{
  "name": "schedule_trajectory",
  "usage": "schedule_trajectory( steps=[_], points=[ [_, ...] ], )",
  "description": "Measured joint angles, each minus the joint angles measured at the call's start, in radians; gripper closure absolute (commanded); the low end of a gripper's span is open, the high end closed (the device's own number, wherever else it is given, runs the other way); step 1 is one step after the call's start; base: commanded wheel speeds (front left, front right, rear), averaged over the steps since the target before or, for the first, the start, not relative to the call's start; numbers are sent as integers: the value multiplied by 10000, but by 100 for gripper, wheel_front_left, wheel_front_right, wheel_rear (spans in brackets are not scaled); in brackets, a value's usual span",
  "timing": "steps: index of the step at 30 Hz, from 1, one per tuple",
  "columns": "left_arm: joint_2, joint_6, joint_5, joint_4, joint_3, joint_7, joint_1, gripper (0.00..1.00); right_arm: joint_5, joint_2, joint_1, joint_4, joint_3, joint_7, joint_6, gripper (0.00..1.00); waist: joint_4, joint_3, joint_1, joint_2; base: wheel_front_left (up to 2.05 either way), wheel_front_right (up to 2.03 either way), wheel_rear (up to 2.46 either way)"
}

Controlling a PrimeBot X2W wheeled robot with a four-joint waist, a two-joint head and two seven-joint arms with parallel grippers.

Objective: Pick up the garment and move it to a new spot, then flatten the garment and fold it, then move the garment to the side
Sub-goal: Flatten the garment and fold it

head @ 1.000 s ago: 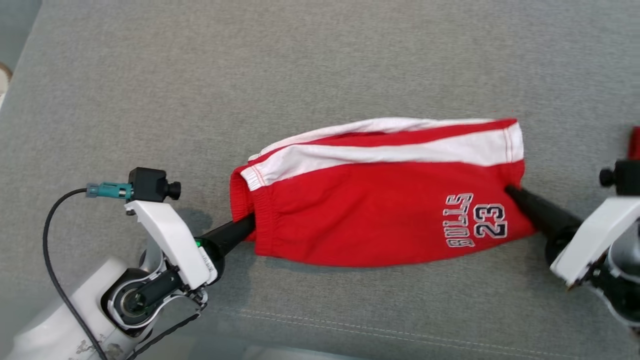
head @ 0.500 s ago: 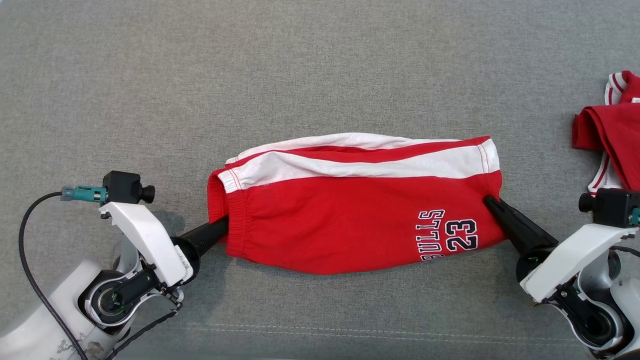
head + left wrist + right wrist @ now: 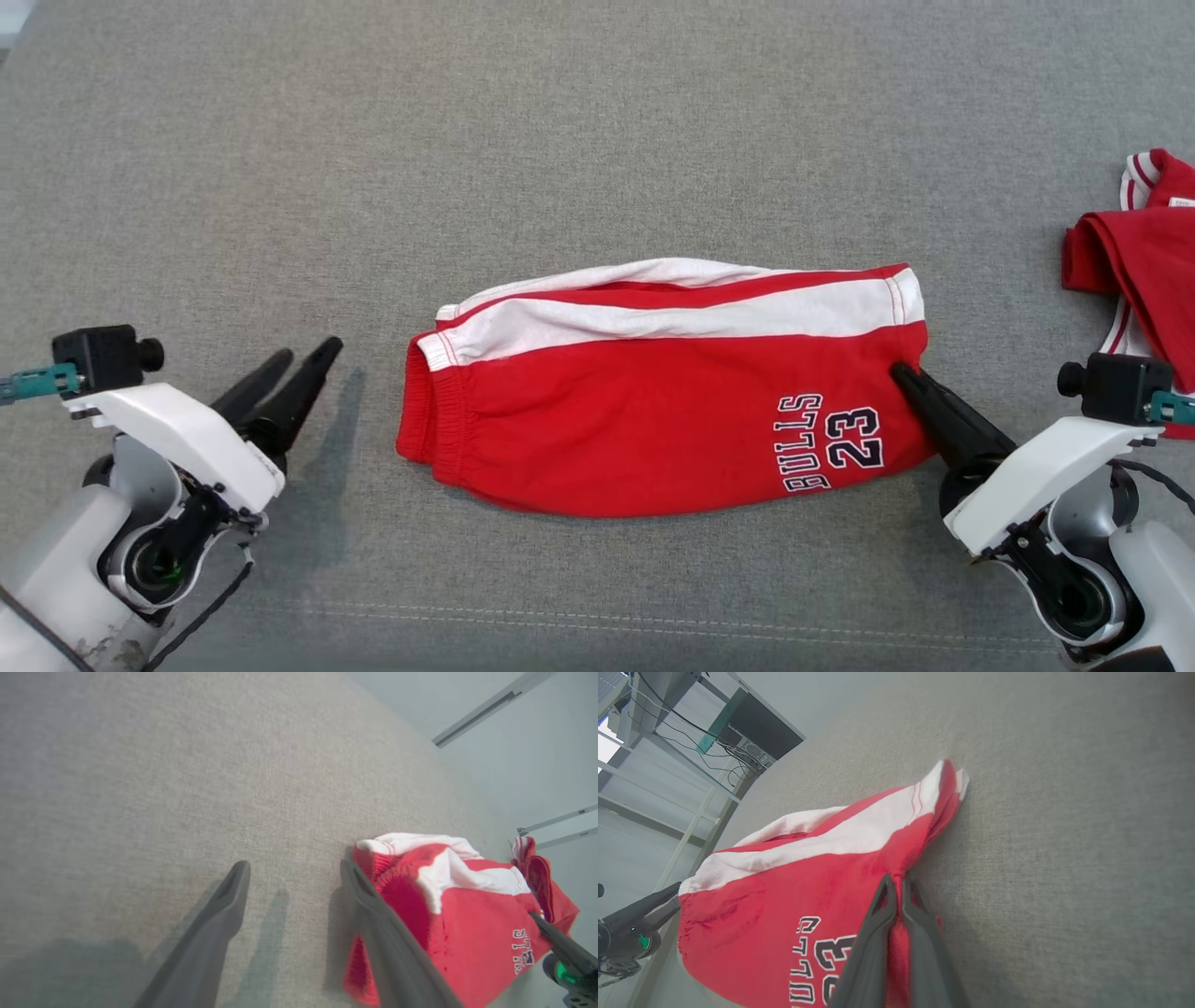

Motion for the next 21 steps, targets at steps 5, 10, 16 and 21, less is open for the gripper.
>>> schedule_trajectory(
  steps=[5, 10, 16, 21],
  points=[
    [134, 683, 759, -366, 535, -2207, 539, 0, -123, 176, 267, 61, -242, -17, -2, 100, 147, -274, 0, 0, 0, 0, 0],
    [-290, 2213, 2694, -1532, 1436, -2991, 1167, 0, -362, 284, 538, 157, -397, -46, -2, 100, 327, -587, 0, 0, 0, 0, 0],
    [-1707, 3430, 6732, -3450, 3179, -3039, 2643, 0, -487, 447, 657, 330, -414, -46, -2, 100, 422, -923, 0, 0, 0, 0, 0],
    [-2443, 3292, 8403, -3630, 3766, -3041, 3754, 0, -619, 531, 772, 447, -395, -105, -2, 100, 397, -1183, 0, 0, 0, 0, 0]
  ],
)
